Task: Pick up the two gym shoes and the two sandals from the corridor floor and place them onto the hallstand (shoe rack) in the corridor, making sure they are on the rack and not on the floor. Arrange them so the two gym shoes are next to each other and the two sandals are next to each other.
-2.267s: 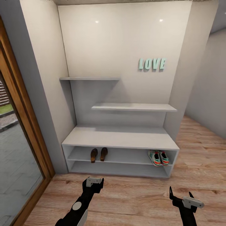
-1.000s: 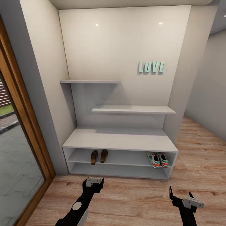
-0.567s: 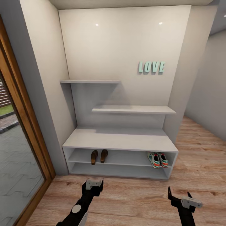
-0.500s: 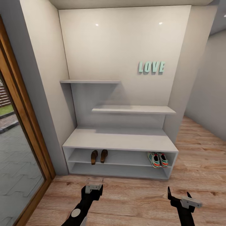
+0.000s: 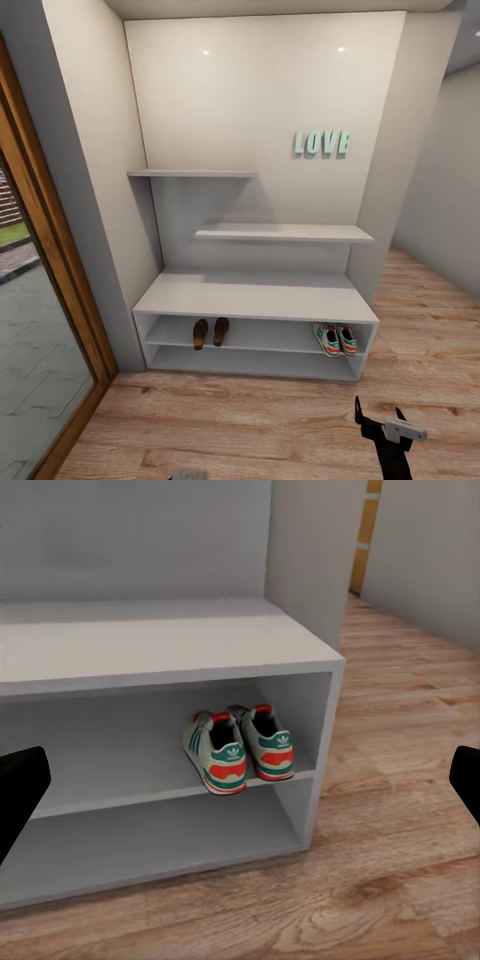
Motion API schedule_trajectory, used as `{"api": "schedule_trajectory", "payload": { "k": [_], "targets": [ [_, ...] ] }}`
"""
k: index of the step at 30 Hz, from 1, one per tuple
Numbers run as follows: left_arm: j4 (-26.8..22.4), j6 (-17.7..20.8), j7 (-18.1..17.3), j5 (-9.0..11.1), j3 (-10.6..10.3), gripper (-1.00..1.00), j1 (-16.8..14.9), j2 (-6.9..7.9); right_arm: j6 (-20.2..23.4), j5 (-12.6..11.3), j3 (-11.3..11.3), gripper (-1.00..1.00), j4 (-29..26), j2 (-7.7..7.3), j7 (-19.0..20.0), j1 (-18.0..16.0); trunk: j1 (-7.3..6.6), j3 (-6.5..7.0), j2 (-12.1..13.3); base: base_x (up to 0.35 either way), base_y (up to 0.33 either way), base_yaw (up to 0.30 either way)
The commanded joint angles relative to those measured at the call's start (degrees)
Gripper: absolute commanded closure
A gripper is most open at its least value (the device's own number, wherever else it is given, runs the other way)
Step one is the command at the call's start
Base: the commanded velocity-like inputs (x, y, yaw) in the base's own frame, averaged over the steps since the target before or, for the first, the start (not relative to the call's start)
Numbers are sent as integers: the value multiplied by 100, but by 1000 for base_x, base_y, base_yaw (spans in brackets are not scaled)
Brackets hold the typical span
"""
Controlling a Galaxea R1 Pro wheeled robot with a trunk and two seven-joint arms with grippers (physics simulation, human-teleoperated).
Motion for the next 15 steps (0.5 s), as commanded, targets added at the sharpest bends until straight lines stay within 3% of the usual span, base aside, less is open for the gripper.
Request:
{"api": "schedule_trajectory", "payload": {
  "k": [1, 6, 15],
  "targets": [
    [117, -1, -1, -2, -1, -100, 3, 0, 0, 0, 1, -100, 0, 0, 0, 0, 0, 0, 0, 0, 0, 0],
    [645, -2, -7, -14, -19, -100, 37, 2, 0, 0, 4, -100, 0, 1, 1, 0, 0, 0, 0, 0, 0, 0],
    [761, -3, -12, -16, -22, -100, 217, 0, 0, 0, 3, -100, 0, 3, 1, 0, 0, 0, 0, 0, 0, 0]
  ]
}}
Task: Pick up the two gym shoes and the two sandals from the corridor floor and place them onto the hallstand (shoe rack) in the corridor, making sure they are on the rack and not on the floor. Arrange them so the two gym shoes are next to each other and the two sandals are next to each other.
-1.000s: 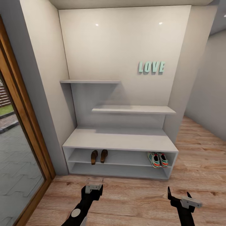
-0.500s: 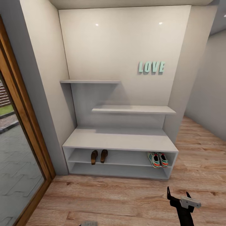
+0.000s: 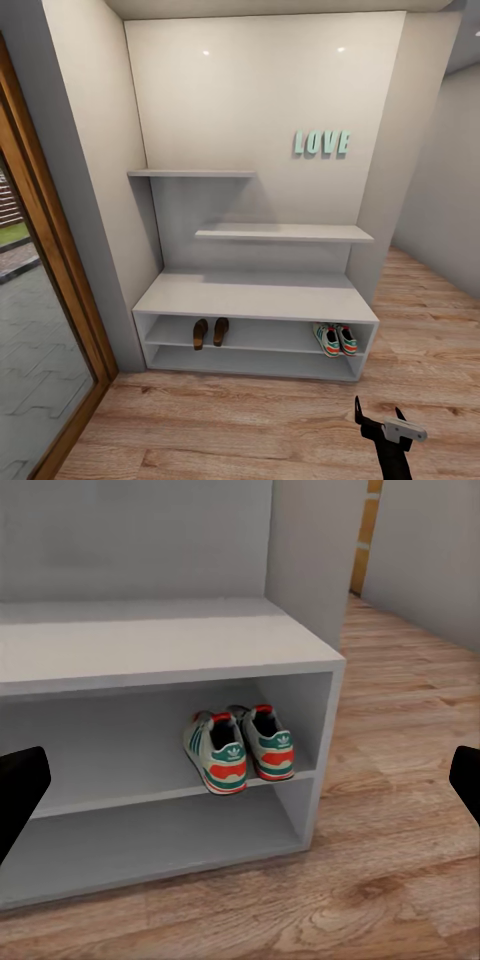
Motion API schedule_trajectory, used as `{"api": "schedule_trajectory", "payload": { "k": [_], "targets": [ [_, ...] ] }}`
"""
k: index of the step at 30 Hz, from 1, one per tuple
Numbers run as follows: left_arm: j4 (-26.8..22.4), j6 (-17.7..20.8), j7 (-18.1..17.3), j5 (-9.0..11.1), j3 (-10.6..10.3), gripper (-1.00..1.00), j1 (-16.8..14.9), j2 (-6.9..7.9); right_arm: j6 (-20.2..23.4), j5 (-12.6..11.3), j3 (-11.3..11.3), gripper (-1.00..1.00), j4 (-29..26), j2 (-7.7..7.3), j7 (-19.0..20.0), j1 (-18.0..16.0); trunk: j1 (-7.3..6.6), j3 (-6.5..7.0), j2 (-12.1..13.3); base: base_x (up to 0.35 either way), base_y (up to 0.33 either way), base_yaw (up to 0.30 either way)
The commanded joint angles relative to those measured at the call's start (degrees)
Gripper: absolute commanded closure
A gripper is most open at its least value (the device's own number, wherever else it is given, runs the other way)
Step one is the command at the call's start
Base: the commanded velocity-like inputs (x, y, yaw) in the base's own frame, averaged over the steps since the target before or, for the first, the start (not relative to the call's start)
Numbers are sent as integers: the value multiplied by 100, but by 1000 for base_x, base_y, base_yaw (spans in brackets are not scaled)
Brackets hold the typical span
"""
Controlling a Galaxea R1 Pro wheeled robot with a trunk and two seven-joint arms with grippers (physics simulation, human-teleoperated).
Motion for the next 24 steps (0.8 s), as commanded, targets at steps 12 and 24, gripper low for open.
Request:
{"api": "schedule_trajectory", "payload": {
  "k": [12, 24],
  "targets": [
    [8, 4, -1, 1, 0, -100, 73, -6, 0, 0, 0, -100, 0, 0, 0, 0, 0, 0, 0, 0, 0, 0],
    [12, 2, -1, 7, 0, -100, 148, -6, 0, 0, 0, -100, 0, -1, 0, 0, 0, 0, 0, 0, 0, 0]
  ]
}}
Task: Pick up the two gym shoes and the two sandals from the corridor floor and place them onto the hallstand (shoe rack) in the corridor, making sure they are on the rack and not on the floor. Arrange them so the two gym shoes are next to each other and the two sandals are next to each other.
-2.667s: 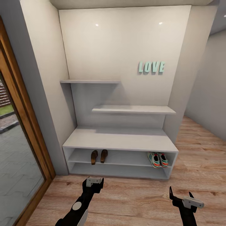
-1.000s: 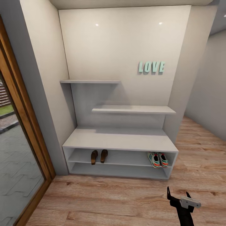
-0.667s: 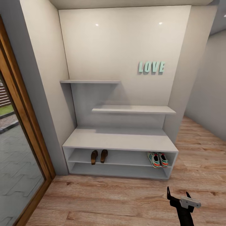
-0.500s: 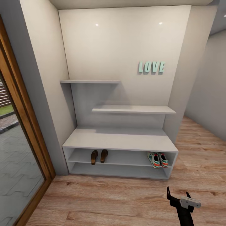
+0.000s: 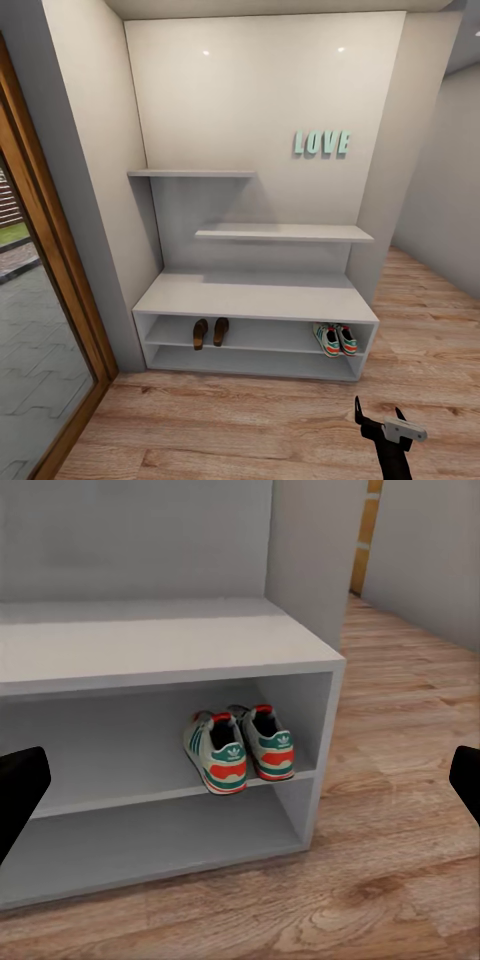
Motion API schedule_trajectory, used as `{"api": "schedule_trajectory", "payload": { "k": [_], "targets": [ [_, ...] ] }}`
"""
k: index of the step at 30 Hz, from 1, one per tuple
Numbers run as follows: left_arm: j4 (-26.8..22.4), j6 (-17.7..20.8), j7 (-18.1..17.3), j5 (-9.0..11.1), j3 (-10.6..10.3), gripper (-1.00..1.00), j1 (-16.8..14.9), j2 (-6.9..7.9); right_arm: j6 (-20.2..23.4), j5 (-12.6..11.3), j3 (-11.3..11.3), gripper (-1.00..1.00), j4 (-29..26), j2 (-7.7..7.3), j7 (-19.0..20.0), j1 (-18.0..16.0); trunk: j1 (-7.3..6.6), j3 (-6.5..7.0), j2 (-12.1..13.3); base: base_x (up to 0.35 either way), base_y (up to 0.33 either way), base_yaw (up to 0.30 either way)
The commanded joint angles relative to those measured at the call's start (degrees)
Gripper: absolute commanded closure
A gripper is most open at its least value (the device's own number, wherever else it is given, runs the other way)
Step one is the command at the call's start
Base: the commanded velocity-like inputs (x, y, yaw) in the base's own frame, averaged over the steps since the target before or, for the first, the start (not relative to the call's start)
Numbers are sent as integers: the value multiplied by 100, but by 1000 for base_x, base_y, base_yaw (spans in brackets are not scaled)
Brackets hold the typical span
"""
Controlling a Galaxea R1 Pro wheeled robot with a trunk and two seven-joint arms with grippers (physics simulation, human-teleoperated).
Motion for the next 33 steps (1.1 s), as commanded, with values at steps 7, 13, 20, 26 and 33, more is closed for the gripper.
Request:
{"api": "schedule_trajectory", "payload": {
  "k": [7, 13, 20, 26, 33],
  "targets": [
    [-1, 0, 0, 1, 0, -100, 4, 0, 0, 0, 1, -100, 0, -1, 0, 0, 0, 0, 0, 0, 0, 0],
    [-2, 3, 0, 0, 0, -100, 4, 0, 0, 0, 0, -100, 0, 1, 0, 0, 0, 0, 0, 0, 0, 0],
    [0, 2, 0, -2, 0, -100, 5, 0, 0, 0, 1, -100, 0, 0, 0, 0, 0, 0, 0, 0, 0, 0],
    [0, -1, 0, -2, 0, -100, 5, 0, 0, 0, 0, -100, 0, -1, 0, 0, 0, 0, 0, 0, 0, 0],
    [-1, 1, 0, 1, 0, -100, 5, 0, 0, 0, 1, -100, 0, 0, 0, 0, 0, 0, 0, 0, 0, 0]
  ]
}}
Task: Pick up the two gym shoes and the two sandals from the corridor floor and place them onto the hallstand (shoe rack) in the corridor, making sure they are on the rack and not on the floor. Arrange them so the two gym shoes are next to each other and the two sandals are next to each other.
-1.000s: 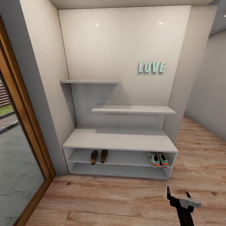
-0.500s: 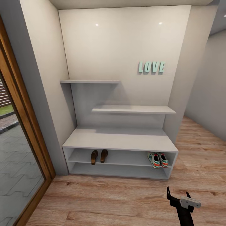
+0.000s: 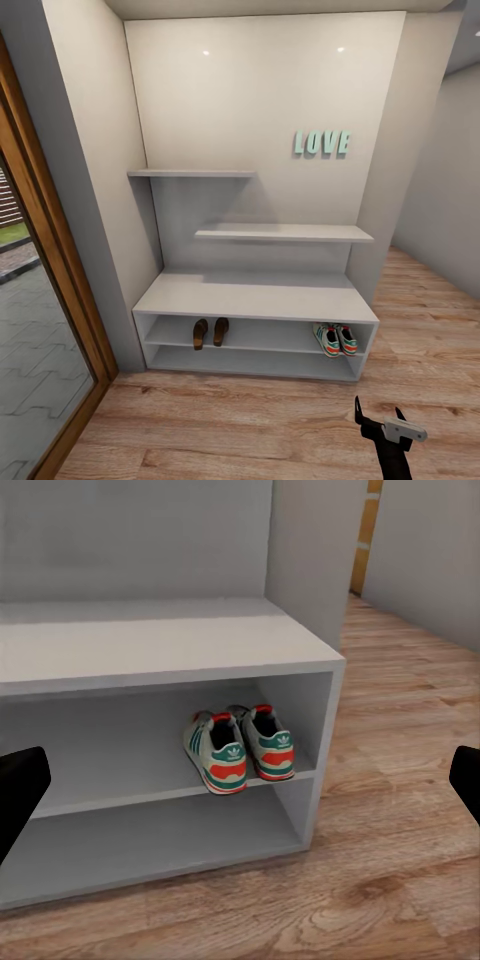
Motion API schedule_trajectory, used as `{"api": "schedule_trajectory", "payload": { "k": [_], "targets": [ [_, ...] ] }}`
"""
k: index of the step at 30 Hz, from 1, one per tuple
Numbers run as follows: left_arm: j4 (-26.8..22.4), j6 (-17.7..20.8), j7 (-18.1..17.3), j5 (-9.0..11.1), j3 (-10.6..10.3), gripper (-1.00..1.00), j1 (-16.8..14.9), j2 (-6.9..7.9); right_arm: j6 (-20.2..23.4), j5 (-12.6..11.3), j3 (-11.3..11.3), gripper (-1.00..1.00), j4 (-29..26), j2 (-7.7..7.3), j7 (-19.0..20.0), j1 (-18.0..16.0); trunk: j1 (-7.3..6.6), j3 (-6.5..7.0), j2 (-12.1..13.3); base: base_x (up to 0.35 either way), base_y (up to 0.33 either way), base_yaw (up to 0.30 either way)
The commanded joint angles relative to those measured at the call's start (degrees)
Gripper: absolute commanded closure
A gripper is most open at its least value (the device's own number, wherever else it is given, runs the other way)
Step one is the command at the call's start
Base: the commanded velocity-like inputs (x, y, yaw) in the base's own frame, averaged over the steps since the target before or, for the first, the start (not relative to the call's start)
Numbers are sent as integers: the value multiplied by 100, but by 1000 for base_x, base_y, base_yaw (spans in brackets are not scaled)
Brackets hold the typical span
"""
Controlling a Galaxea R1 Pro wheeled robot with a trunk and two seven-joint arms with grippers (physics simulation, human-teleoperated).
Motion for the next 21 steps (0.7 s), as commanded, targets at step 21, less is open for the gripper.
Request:
{"api": "schedule_trajectory", "payload": {
  "k": [21],
  "targets": [
    [2, -1, 0, -3, 0, -100, 0, 0, 0, 0, 0, -100, 0, 0, 0, 0, 0, 0, 0, 0, 0, 0]
  ]
}}
